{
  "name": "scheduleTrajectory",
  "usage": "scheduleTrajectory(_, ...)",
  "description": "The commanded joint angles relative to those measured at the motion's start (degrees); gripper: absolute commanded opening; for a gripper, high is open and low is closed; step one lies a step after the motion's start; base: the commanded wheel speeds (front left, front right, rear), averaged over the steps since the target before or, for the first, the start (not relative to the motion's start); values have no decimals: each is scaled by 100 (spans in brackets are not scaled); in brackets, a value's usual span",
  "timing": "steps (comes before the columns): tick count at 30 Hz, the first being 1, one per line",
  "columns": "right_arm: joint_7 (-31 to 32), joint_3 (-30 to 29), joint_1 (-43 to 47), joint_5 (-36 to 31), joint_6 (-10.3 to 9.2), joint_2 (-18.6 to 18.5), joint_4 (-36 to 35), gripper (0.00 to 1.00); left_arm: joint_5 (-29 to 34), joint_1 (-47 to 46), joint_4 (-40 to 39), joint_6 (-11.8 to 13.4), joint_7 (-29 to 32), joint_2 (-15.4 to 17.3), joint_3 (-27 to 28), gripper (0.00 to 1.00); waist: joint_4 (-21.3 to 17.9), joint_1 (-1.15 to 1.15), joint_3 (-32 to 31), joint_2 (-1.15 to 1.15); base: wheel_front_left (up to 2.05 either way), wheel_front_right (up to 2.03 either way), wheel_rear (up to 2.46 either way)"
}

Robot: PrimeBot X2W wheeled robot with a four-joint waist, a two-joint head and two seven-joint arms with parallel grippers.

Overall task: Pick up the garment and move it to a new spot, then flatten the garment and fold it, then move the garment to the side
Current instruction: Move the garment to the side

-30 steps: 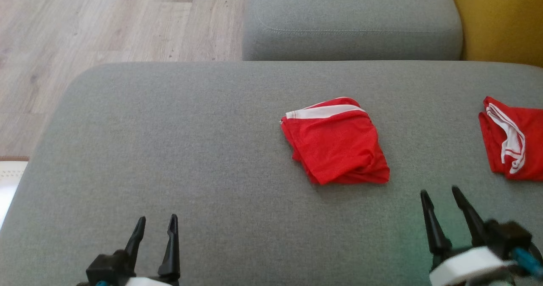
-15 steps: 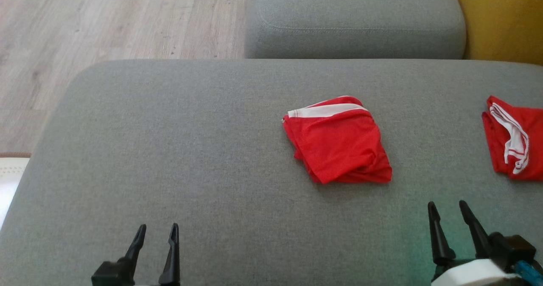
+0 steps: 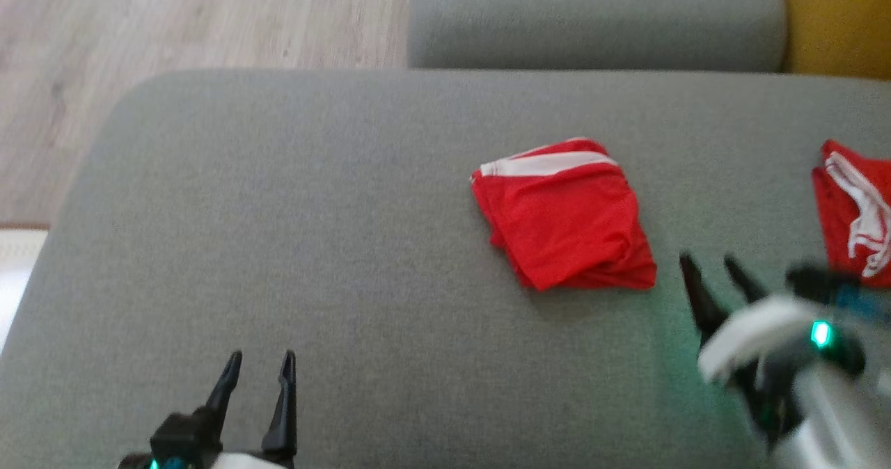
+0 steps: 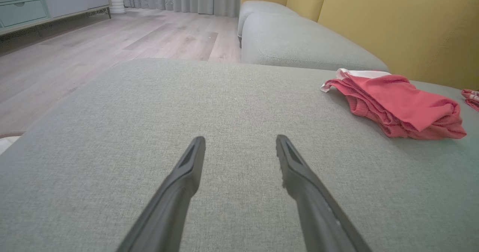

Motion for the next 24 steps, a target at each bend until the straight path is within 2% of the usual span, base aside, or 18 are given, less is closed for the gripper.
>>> scheduleTrajectory(1, 393, 150, -609, 112, 39, -248, -80, 100, 55, -388, -181, -41, -70, -27, 168, 100, 83, 0, 246, 0, 0, 0, 0)
scheduleTrajectory(4, 1216, 36, -1369, 506, 39, -280, 170, 100, 41, -593, -193, -81, -70, -27, 102, 100, 218, 0, 580, 0, 0, 0, 0)
scheduleTrajectory(7, 1792, -62, -1960, 610, 39, -340, 547, 100, 2, -817, -155, -105, -70, -27, -28, 100, 432, 0, 826, 0, 0, 0, 0)
scheduleTrajectory(12, 2244, -195, -2559, 429, 39, -419, 1291, 100, -99, -1138, -78, -74, -70, -27, -265, 100, 774, 0, 1078, 0, 0, 0, 0)
scheduleTrajectory(17, 2593, -235, -2863, 621, 39, -167, 1829, 100, -142, -1339, -39, -32, -70, -27, -351, 100, 847, 0, 1161, 0, 0, 0, 0)
scheduleTrajectory(18, 2569, -207, -2893, 678, 39, -133, 1843, 44, -142, -1364, -38, -28, -70, -27, -344, 100, 811, 0, 1164, 0, 0, 0, 0)
scheduleTrajectory(19, 2520, -174, -2912, 725, 39, -109, 1840, 0, -135, -1382, -42, -22, -70, -27, -327, 100, 753, 0, 1170, 0, 0, 0, 0)
scheduleTrajectory(24, 2288, 140, -2996, 900, 39, -256, 1563, 0, -108, -1359, -120, 7, -70, -27, -168, 100, 191, 0, 1220, 0, 0, 0, 0)
